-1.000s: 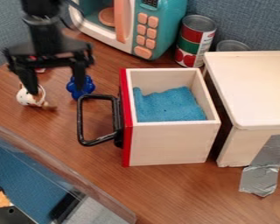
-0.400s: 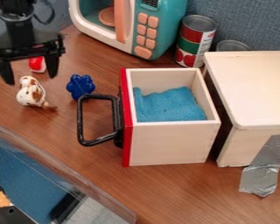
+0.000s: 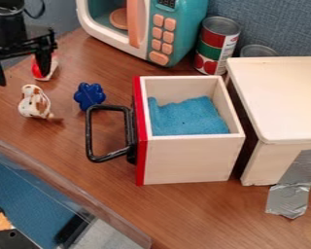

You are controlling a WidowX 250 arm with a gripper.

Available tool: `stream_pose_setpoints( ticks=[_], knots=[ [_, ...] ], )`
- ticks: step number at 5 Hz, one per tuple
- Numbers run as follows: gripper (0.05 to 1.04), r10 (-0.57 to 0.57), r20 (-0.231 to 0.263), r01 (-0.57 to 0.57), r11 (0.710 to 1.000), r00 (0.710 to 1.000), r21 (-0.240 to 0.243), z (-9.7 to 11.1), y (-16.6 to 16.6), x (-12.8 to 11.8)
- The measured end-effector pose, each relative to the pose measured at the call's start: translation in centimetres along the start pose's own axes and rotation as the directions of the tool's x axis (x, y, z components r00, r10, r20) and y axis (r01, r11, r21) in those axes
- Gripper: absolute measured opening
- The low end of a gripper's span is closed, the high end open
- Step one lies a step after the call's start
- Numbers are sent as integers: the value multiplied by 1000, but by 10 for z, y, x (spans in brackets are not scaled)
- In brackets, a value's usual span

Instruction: Put the cow in the drawer

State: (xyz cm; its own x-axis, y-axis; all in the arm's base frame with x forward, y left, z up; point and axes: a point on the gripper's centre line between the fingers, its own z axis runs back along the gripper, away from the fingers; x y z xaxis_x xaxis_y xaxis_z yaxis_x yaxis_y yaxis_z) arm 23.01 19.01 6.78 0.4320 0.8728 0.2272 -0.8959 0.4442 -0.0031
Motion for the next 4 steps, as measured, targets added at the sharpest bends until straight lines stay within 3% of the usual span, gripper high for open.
stream_pose_setpoints(
  ticks=[2, 3, 4],
  knots=[
    [945, 61, -13, -60, 995, 998, 77, -34, 14, 2],
    [667, 96, -49, -91, 991, 994, 97, -51, 23, -11],
    [494, 127, -37, -125, 990, 991, 65, -55, 27, -12]
  ],
)
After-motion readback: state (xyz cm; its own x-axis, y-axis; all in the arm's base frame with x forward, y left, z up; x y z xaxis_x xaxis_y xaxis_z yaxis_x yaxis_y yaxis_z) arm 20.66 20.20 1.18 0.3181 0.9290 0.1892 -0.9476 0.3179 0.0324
